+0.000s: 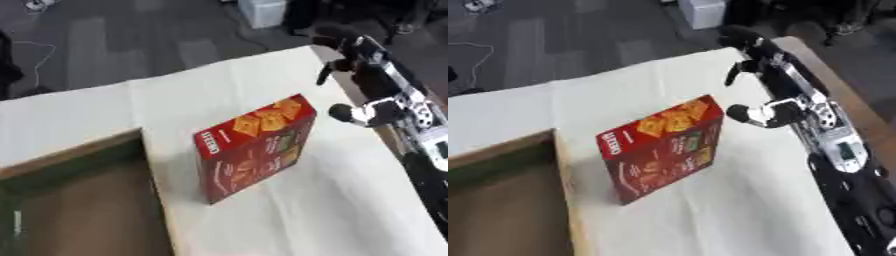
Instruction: Pick up objects on the table and place them in the box.
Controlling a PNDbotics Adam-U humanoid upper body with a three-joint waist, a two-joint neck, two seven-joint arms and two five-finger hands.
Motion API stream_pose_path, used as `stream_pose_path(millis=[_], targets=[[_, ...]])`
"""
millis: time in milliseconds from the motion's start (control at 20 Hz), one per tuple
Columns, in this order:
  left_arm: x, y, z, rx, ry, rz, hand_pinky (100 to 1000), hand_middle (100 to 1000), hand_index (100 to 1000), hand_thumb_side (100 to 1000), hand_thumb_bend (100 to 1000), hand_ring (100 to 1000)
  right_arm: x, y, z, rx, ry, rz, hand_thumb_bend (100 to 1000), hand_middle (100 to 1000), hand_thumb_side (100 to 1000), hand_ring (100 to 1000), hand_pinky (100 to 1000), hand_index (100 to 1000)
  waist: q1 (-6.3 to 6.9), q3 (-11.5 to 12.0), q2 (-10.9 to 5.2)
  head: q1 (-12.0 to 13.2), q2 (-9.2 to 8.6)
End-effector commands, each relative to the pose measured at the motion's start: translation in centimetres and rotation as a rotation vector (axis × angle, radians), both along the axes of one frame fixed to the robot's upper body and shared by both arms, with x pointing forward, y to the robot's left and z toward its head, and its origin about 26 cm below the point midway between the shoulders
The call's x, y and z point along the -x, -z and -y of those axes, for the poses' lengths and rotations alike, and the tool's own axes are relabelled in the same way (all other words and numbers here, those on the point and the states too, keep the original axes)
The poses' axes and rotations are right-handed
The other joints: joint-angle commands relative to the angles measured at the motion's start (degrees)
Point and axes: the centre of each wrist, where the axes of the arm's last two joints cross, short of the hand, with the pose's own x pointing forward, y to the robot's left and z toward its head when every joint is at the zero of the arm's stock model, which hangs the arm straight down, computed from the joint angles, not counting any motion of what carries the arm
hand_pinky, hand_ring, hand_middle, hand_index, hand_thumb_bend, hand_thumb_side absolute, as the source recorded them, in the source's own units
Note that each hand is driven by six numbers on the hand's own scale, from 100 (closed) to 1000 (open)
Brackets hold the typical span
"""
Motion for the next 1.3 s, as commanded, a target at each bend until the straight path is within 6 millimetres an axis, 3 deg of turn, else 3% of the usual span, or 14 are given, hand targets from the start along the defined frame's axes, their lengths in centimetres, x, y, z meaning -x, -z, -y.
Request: stream_pose_path(millis=[50,600,650,750,1300], targets=[[0.2,-0.7,0.1,-0.003,0.011,0.023,798,929,941,1000,100,902,0.3,-1.1,0.1,0.000,-0.011,0.055,650,963,350,1000,699,1000,-0.08,0.1,-0.94,0.7,-0.81],[0.2,-0.5,0.1,0.004,0.013,0.019,798,928,939,1000,100,902,0.1,-0.9,-0.7,0.006,-0.029,0.053,647,962,353,997,680,1000,-0.13,0.4,-0.74,1.3,-0.67],[0.2,-0.5,0.2,0.005,0.014,0.019,799,928,939,1000,100,902,0.1,-0.8,-0.9,0.011,-0.035,0.048,649,967,296,1000,662,1000,-0.11,0.4,-0.72,1.3,-0.64],[0.2,-0.5,0.2,0.007,0.016,0.019,799,928,937,1000,100,902,0.0,-0.6,-1.1,0.020,-0.047,0.036,648,972,276,1000,627,1000,-0.01,0.6,-0.70,1.3,-0.61],[0.2,-0.4,0.4,0.025,0.020,0.017,799,928,936,1000,100,901,0.2,0.1,-2.7,-0.036,-0.074,0.031,644,973,311,1000,589,1000,1.34,1.2,-0.43,0.7,-0.61]])
